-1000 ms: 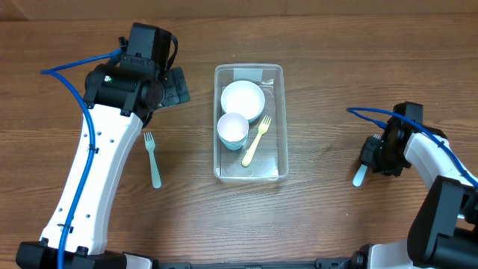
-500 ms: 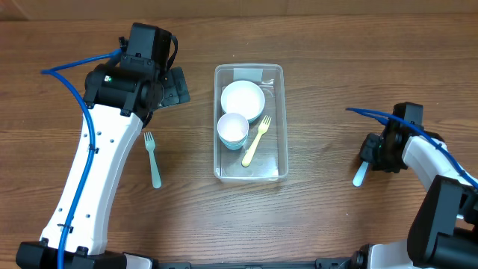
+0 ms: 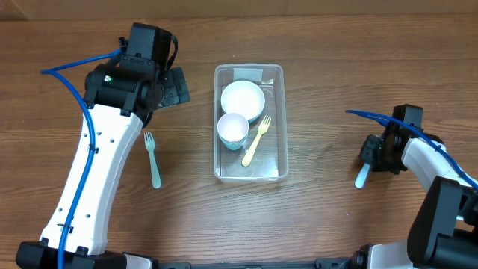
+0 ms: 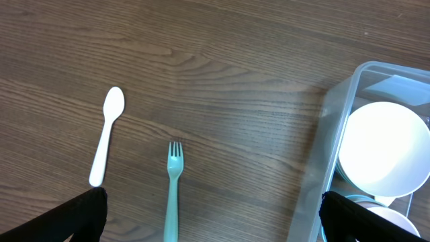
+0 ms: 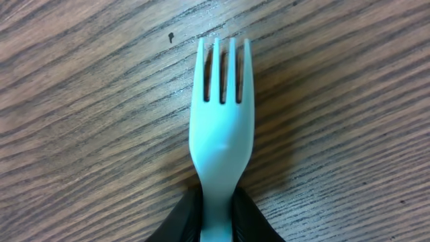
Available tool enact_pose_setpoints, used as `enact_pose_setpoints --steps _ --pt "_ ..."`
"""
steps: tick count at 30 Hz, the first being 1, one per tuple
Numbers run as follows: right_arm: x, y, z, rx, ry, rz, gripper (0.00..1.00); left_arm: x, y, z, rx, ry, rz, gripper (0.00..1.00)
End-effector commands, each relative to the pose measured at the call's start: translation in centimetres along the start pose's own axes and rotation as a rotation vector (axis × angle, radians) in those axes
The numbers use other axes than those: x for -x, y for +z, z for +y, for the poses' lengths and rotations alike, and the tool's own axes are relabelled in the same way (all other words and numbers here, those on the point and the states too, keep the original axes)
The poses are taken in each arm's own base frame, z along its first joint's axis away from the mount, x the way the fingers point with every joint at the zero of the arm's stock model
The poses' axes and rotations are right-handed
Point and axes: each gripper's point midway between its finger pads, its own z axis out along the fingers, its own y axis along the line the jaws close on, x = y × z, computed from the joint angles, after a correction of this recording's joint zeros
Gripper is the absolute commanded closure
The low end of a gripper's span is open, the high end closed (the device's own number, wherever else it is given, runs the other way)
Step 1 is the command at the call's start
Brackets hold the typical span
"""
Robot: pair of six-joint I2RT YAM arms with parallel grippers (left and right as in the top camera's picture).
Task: Pack container
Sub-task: 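Carry the light-blue fork into the container beside the yellow fork, release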
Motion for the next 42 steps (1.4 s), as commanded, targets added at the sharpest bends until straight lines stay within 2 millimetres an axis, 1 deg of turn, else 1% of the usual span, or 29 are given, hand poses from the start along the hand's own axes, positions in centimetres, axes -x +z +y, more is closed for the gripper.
enact_pose_setpoints --steps 1,3,5,9,14,18,20,21,23,25,27,30,31,34,35,37,41,42 --pt "0.0 -0.5 0.1 0.007 0.002 -0.007 0.84 0.9 -0.9 0.2 -0.002 -0.037 -0.036 0.0" --pt "0.6 -1.3 0.3 0.012 0.0 -0.027 0.85 0.9 -0.9 0.2 -0.002 -0.037 -0.036 0.0" --pt "1.3 -2.5 0.8 0.031 -0.005 -0.044 0.85 0.9 -0.9 0.2 -0.002 -0.037 -0.036 0.0" --pt "2.7 -5.2 3.1 0.057 -0.057 -0.074 0.85 0.9 -0.9 0.2 -0.002 -0.037 -0.036 0.0" --pt "3.9 -9.4 8.5 0.107 -0.165 -0.11 0.86 0.9 -0.9 0.2 -0.002 -0.037 -0.036 0.0" --pt "4.2 -13.7 14.3 0.178 -0.224 -0.162 0.86 0.9 -0.9 0.2 -0.002 -0.037 -0.036 0.0" --pt "3.9 -15.2 16.6 0.215 -0.255 -0.179 0.85 0.9 -0.9 0.2 -0.002 -0.037 -0.036 0.0" --pt "3.4 -16.3 18.4 0.248 -0.294 -0.188 0.85 0.9 -0.9 0.2 -0.002 -0.037 -0.036 0.0" --pt "2.5 -17.2 20.4 0.276 -0.329 -0.195 0.85 0.9 -0.9 0.2 -0.002 -0.037 -0.036 0.0" --pt "1.1 -17.6 22.5 0.304 -0.391 -0.198 0.85 0.9 -0.9 0.2 -0.002 -0.037 -0.036 0.0" --pt "-0.2 -17.8 24.1 0.322 -0.443 -0.204 0.85 0.9 -0.9 0.2 -0.002 -0.037 -0.036 0.0" --pt "-1.4 -18.0 26.0 0.346 -0.498 -0.22 0.85 0.9 -0.9 0.2 -0.002 -0.037 -0.036 0.0" --pt "-1.8 -17.8 26.5 0.35 -0.513 -0.222 0.85 0.9 -0.9 0.2 -0.002 -0.037 -0.036 0.0" --pt "-2.3 -16.4 27.1 0.338 -0.53 -0.216 0.85 0.9 -0.9 0.2 -0.002 -0.037 -0.036 0.0" --pt "-2.4 -15.4 27.2 0.334 -0.532 -0.21 0.85 0.9 -0.9 0.2 -0.002 -0.037 -0.036 0.0" --pt "-2.4 -14.5 27.3 0.327 -0.533 -0.199 0.85 0.9 -0.9 0.2 -0.002 -0.037 -0.036 0.0" --pt "-2.6 -13.2 27.5 0.313 -0.535 -0.174 0.85 0.9 -0.9 0.2 -0.002 -0.037 -0.036 0.0" --pt "-2.6 -13.1 27.5 0.312 -0.535 -0.172 0.82 0.9 -0.9 0.2 -0.002 -0.037 -0.036 0.0"
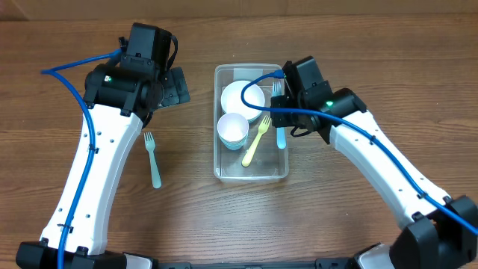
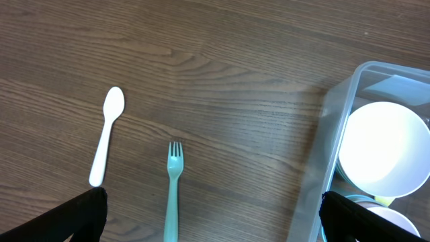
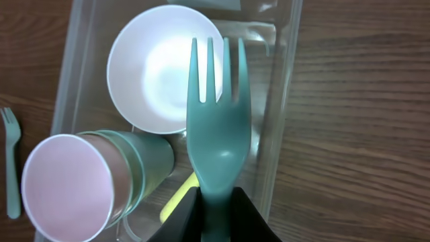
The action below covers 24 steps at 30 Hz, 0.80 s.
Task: Pack container
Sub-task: 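Carry the light-blue fork into the container beside the yellow fork, release, then withdraw right gripper up and to the right of the container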
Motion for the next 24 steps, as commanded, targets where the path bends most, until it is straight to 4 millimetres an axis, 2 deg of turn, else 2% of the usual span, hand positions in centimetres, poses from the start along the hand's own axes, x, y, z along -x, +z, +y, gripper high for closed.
enact_pose_setpoints --steps 1,2,5,7,9,11,14,17,18,19,22,24 --pt "-0.1 0.6 -0.2 -0.012 0.004 0.005 0.69 0.9 -0.9 0.2 -0.002 -0.037 -0.036 0.0" --pt "0.0 0.6 -0.2 -0.011 0.004 0.003 0.56 0.9 -0.9 0.2 -0.002 -0.037 -0.036 0.0" --pt "-0.1 0.6 0.0 0.0 -0.004 0.007 0.41 0.9 -0.9 0.2 -0.002 -0.037 -0.036 0.0" --pt "0.1 0.1 0.1 0.004 -0.022 -0.005 0.38 0.9 -0.9 0.2 -0.002 -0.037 -0.036 0.0" --pt "0.9 -2.0 -0.8 -0.036 -0.018 -0.049 0.36 0.9 -0.9 0.2 -0.002 -0.037 -0.036 0.0" --pt "1.9 -4.7 -2.5 -0.094 0.005 -0.1 0.36 0.9 -0.9 0.2 -0.002 -0.037 -0.036 0.0" --pt "2.7 -9.6 -6.3 -0.187 0.078 -0.181 0.31 0.9 -0.9 0.2 -0.002 -0.037 -0.036 0.0" --pt "2.3 -14.8 -11.7 -0.279 0.173 -0.26 0.23 0.9 -0.9 0.2 -0.002 -0.037 -0.036 0.0" --pt "2.0 -16.2 -13.2 -0.305 0.197 -0.282 0.14 0.9 -0.9 0.2 -0.002 -0.037 -0.036 0.0" --pt "1.7 -17.7 -14.7 -0.333 0.217 -0.307 0.0 0.9 -0.9 0.2 -0.002 -0.037 -0.036 0.0" --pt "1.2 -20.2 -17.1 -0.38 0.286 -0.362 0.0 0.9 -0.9 0.2 -0.002 -0.037 -0.036 0.0" --pt "1.0 -20.5 -17.7 -0.392 0.303 -0.369 0.0 0.9 -0.9 0.2 -0.002 -0.037 -0.036 0.0"
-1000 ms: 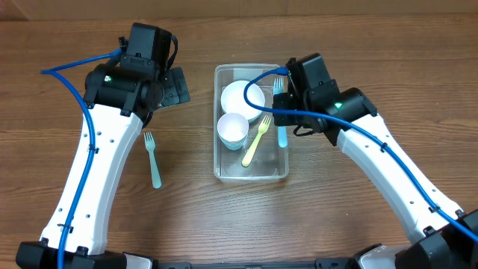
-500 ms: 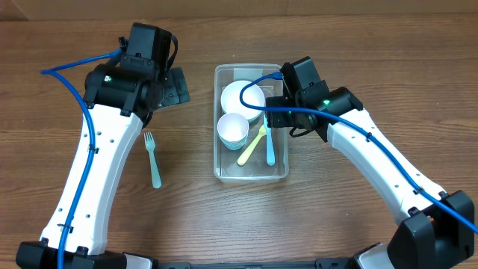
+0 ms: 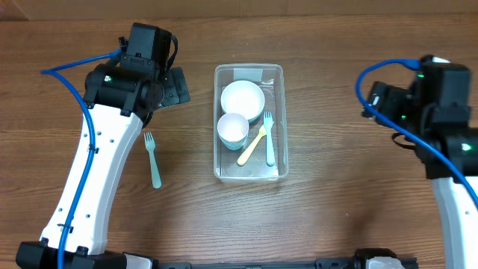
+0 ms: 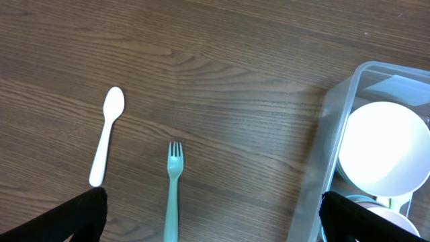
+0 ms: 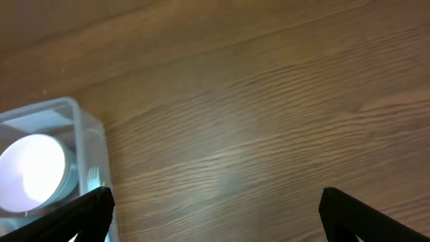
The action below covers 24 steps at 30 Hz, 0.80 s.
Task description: Pack container
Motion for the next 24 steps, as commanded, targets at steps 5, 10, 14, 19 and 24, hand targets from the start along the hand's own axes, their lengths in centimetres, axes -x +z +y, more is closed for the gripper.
enact_pose_setpoints --steps 5,10,14,19,24 --pt "1.0 -0.6 -0.9 -0.022 0.006 -0.032 0.0 0.9 -0.9 0.2 -0.002 -0.037 -0.036 0.0" --pt "0.9 -0.6 -0.9 -0.022 0.006 -0.031 0.0 0.9 -0.9 0.2 -0.002 -0.037 -0.036 0.0" --pt "0.9 -0.6 -0.9 -0.022 0.006 -0.031 0.0 1.0 -0.9 0.2 -0.004 -0.038 -0.04 0.0" --pt "0.9 -0.6 -0.9 -0.023 0.006 -0.031 0.0 -2.2 -1.0 2.0 0.066 0.078 0.095 0.0" --pt "0.9 -0.6 -0.9 -0.022 0.006 -0.031 0.0 -5.1 -4.2 4.4 0.102 0.013 0.155 0.0"
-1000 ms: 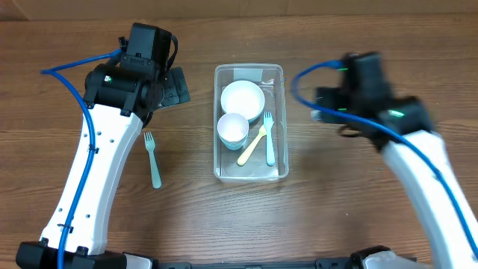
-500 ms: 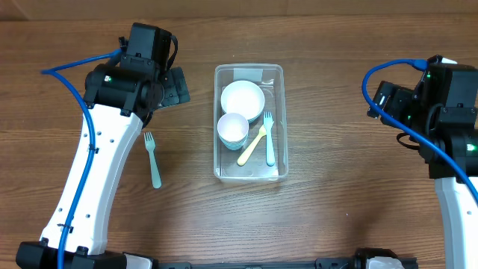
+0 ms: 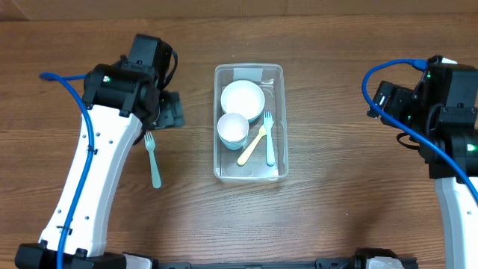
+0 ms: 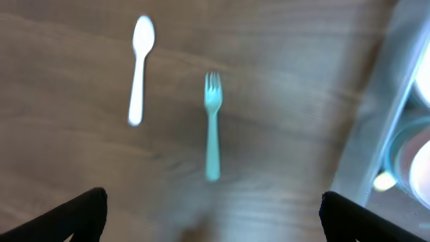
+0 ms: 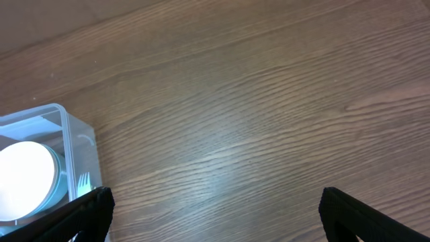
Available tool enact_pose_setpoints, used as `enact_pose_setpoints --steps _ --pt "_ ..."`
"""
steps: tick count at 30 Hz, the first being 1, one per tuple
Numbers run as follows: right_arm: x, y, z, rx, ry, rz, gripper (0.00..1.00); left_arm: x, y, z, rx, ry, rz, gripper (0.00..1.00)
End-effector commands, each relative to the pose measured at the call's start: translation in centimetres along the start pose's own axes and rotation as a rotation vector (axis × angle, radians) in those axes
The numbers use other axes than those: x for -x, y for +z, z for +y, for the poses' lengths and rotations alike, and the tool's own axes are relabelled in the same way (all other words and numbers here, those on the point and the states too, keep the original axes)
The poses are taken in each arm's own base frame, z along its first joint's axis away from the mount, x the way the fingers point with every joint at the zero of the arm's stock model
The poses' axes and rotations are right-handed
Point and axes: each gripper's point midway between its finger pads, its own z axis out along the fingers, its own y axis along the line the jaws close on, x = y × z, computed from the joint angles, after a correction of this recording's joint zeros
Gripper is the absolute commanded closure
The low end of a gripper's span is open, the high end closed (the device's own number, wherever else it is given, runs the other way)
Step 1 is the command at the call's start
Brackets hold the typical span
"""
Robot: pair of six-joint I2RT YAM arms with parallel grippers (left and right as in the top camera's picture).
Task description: Pack container
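The clear plastic container stands mid-table and holds a white bowl, stacked cups, a yellow fork and a teal fork. A second teal fork lies on the table to its left, also seen in the blurred left wrist view. Beside it there lies a white spoon, hidden under the arm in the overhead view. My left gripper hangs open above the fork's tines, nothing between its fingers. My right gripper is open and empty far right.
The container's corner shows at the left of the right wrist view, with bare wood under the right gripper. The left arm lies along the table's left side. Blue cables loop off both arms.
My left gripper has moved toward the near side, closer over the teal fork on the table; fork and spoon sit higher in its blurred view. The right gripper has hardly shifted.
My right gripper was shut on a teal fork on the table at the far right. Then it held that fork over the container. Then the fork lay in the container and the gripper was open, back at the right. Now the left gripper has moved.
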Motion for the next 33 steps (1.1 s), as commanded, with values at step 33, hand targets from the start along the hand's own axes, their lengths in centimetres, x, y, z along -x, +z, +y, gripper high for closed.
enact_pose_setpoints --steps 33 --pt "0.8 -0.6 -0.1 -0.004 -0.004 -0.029 0.0 -2.3 16.7 0.4 -0.157 -0.265 0.052 0.0"
